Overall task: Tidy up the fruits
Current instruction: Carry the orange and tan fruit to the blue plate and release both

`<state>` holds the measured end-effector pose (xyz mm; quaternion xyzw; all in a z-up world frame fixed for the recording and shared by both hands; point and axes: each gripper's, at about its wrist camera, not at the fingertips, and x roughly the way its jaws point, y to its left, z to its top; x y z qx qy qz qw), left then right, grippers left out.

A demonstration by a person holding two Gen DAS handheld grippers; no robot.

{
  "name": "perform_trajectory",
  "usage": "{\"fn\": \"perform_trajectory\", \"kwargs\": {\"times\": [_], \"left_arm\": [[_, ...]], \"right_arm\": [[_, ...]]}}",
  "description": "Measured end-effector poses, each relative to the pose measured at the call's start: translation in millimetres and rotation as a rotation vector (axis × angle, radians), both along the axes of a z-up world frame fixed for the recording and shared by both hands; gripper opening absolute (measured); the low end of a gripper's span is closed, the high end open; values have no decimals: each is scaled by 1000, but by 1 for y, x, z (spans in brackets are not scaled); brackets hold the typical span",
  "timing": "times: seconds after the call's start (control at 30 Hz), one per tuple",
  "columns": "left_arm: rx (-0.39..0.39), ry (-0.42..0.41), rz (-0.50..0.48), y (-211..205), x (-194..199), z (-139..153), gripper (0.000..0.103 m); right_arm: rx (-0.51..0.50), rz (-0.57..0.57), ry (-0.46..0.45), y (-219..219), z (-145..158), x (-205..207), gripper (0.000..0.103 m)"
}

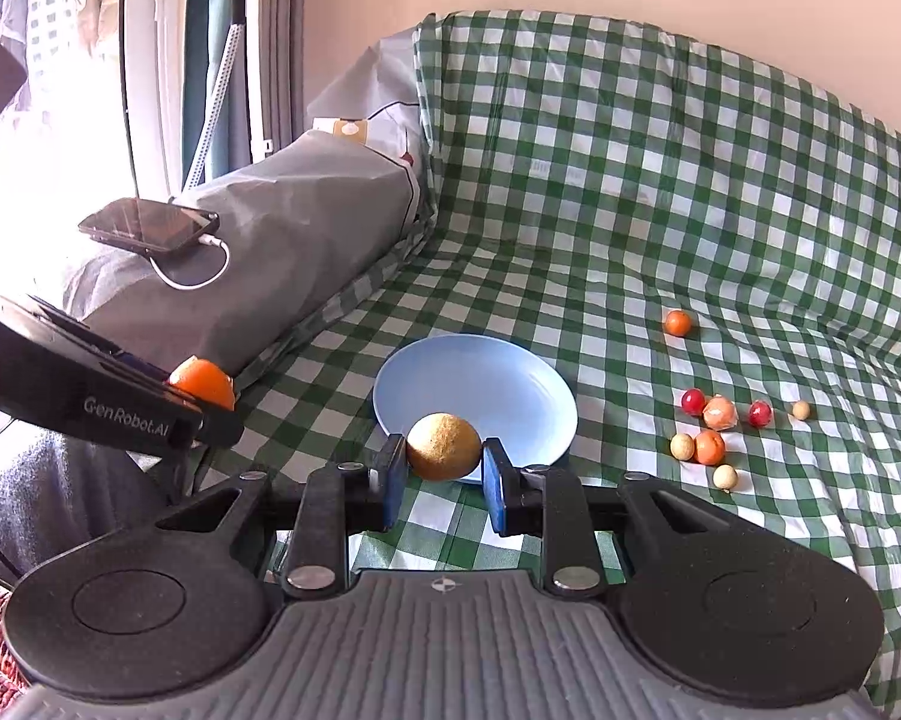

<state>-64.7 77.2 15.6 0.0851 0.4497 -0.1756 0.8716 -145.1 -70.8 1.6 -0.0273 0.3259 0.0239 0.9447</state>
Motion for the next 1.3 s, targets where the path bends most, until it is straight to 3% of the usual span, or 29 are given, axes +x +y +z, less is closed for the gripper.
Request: {"fn": "perform_trajectory", "kwargs": {"times": [0.4,0.77,1.0,1.17,1.23,1.27,1.3], "left_arm": [[-5,-12,4,-30,68,-6,37],[62,84,-39,-81,148,-69,37],[108,117,-42,-98,180,-107,37],[125,108,-47,-103,195,-118,39],[111,62,-57,-105,196,-111,64],[105,40,-58,-105,195,-106,92],[100,12,-52,-104,193,-99,102]], "right_arm": [[-18,-31,17,-28,-23,42,28],[-37,-69,130,-51,-81,118,28],[-38,-61,194,-60,-112,153,28],[-47,-35,235,-60,-129,173,28],[-44,-33,244,-59,-133,181,28],[-42,-31,250,-58,-133,185,29],[-38,-33,254,-58,-131,189,32]]}}
